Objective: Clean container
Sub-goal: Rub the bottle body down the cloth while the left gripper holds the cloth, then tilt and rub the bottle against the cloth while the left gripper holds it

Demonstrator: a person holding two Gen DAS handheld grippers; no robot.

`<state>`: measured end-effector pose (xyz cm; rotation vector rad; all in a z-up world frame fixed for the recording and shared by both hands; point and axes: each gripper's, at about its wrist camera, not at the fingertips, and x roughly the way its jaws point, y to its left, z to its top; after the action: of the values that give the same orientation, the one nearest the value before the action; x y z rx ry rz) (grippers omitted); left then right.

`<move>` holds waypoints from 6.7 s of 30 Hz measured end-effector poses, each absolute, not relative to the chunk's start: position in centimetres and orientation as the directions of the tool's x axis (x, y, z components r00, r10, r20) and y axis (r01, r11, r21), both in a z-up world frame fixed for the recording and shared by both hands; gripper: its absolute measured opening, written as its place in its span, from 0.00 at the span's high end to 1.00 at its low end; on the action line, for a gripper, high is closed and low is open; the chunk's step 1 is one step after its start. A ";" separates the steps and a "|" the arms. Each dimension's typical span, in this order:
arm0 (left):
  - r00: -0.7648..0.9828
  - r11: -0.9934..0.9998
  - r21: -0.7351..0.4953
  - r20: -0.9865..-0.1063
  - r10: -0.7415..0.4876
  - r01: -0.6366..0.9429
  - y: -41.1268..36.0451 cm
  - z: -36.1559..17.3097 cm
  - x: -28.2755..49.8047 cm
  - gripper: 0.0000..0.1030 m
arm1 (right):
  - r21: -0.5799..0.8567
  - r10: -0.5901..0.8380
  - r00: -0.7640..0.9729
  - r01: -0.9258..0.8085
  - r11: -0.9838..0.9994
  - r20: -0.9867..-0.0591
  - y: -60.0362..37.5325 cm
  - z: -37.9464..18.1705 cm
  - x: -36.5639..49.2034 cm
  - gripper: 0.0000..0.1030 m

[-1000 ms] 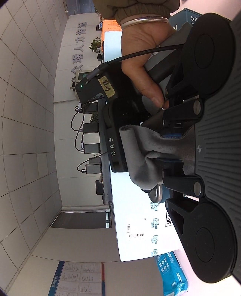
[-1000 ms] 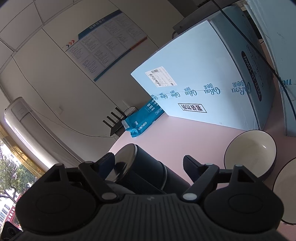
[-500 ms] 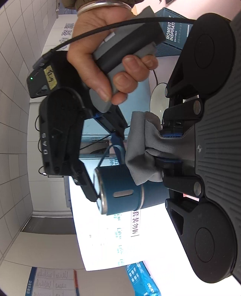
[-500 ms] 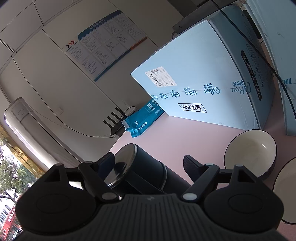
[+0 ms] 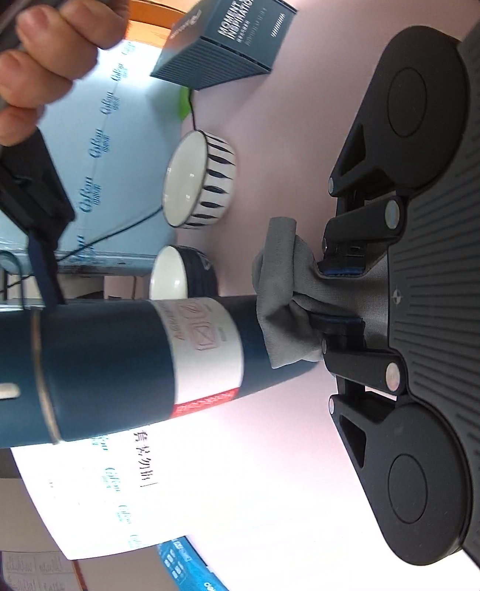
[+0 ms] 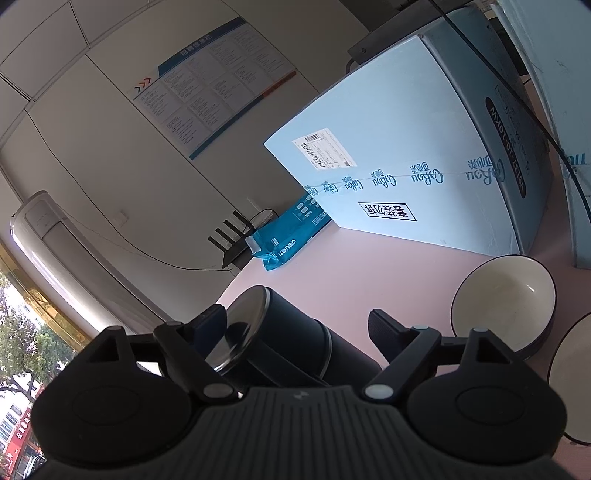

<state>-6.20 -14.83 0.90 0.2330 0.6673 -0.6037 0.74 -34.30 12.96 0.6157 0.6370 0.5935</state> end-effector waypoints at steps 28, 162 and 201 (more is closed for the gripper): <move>0.866 0.872 0.053 -0.162 -0.474 0.487 -10.0 13.5 -11.5 0.83 | 0.693 0.682 0.639 -0.309 0.651 -0.355 -33.9 12.8 1.1 0.14; 0.887 0.819 0.364 -0.310 -0.342 0.443 -11.4 8.1 -9.7 0.82 | 0.720 0.686 0.639 -0.285 0.632 -0.349 -34.3 11.9 1.6 0.03; 0.681 0.750 0.239 -0.639 -0.357 0.617 -15.1 -0.2 -8.3 0.79 | 0.739 0.690 0.639 -0.273 0.616 -0.339 -34.6 11.8 1.4 0.02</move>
<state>-8.26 -15.12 -0.23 0.4650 0.6030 -0.5691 1.38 -34.63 11.81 0.7020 0.6640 0.6039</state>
